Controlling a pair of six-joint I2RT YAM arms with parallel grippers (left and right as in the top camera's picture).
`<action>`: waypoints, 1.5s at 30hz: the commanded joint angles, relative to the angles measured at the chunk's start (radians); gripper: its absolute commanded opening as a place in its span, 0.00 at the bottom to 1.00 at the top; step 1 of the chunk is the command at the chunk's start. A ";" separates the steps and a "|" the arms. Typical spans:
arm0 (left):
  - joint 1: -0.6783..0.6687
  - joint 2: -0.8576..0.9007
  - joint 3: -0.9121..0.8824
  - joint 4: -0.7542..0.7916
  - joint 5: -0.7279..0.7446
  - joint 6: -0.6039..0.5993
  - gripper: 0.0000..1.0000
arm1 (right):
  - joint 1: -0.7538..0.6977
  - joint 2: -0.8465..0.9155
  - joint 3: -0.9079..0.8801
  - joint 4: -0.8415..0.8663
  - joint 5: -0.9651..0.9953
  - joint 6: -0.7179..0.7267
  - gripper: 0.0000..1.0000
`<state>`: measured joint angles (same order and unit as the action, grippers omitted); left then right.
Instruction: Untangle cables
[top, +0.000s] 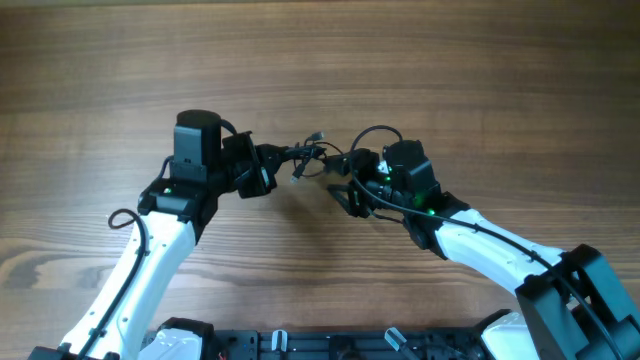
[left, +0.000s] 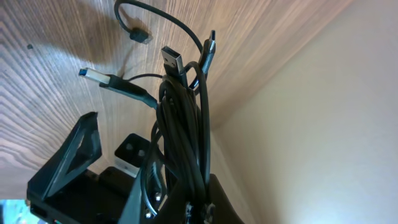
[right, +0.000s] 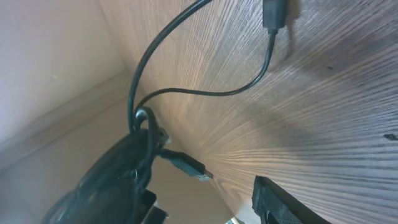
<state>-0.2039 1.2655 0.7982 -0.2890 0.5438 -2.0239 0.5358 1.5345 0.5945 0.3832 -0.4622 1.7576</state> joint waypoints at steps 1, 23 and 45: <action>-0.030 -0.014 0.013 0.005 0.009 -0.075 0.04 | 0.004 0.013 0.005 0.006 0.025 0.021 0.61; -0.029 -0.014 0.013 0.201 0.171 -0.118 0.04 | 0.008 0.008 0.006 -0.196 0.153 -0.653 0.04; 0.063 -0.014 0.013 0.193 0.233 1.418 0.04 | -0.285 -0.533 0.008 -0.558 -0.236 -1.344 1.00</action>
<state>-0.1429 1.2755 0.7845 -0.0673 0.8299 -0.7166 0.2516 1.0241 0.6079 -0.2153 -0.4732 0.5037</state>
